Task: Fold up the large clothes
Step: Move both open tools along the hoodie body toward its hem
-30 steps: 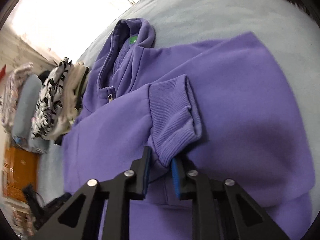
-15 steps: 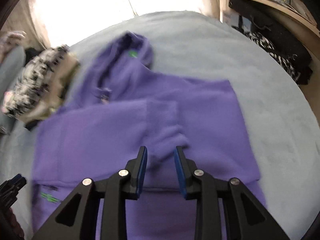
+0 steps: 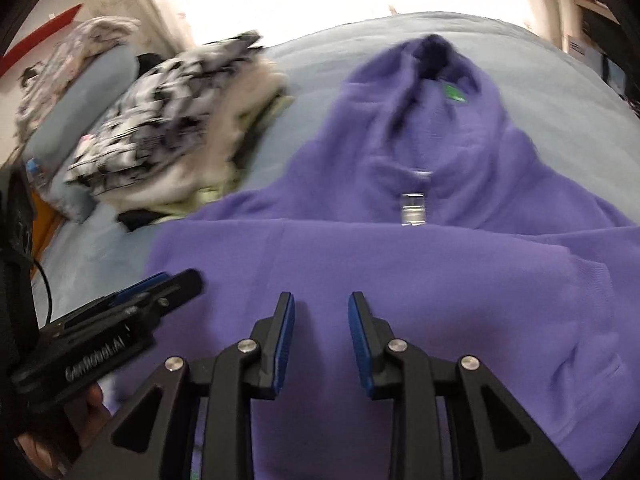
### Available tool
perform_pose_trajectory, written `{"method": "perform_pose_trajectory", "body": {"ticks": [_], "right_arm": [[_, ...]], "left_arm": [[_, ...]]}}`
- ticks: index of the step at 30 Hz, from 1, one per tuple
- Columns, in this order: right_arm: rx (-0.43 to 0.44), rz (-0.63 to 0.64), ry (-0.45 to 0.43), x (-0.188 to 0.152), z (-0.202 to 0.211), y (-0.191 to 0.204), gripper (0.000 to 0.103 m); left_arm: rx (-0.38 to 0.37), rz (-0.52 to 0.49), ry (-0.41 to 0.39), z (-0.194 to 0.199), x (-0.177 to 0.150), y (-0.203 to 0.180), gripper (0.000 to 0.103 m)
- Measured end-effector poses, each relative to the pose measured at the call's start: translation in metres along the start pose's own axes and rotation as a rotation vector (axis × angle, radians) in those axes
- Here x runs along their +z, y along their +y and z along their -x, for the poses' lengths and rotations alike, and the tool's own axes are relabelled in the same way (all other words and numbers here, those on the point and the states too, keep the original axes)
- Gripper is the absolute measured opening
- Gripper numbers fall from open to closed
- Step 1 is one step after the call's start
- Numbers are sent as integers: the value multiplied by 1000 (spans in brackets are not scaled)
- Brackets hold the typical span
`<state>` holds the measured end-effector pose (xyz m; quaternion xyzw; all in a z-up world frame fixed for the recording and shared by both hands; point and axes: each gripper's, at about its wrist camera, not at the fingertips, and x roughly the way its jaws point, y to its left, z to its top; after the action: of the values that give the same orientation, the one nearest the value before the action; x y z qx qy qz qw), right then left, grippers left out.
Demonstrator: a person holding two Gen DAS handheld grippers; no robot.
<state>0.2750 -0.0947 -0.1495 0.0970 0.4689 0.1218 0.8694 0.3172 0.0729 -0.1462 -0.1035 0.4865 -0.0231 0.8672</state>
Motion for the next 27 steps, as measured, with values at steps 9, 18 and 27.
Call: {"method": "perform_pose_trajectory", "body": {"ticks": [9,18,27], "right_arm": [[-51,-108,2,-9,45,-122,0],[-233,-168,11,-29,65,-165,12],[-265,-184,17,-24,70,-154,20]], "left_arm": [[47,-57,-47,-11,0,22,41],[43,-78,-65,-9,-6,28,41],[35,-44,-18,0,-1,24,51]]}}
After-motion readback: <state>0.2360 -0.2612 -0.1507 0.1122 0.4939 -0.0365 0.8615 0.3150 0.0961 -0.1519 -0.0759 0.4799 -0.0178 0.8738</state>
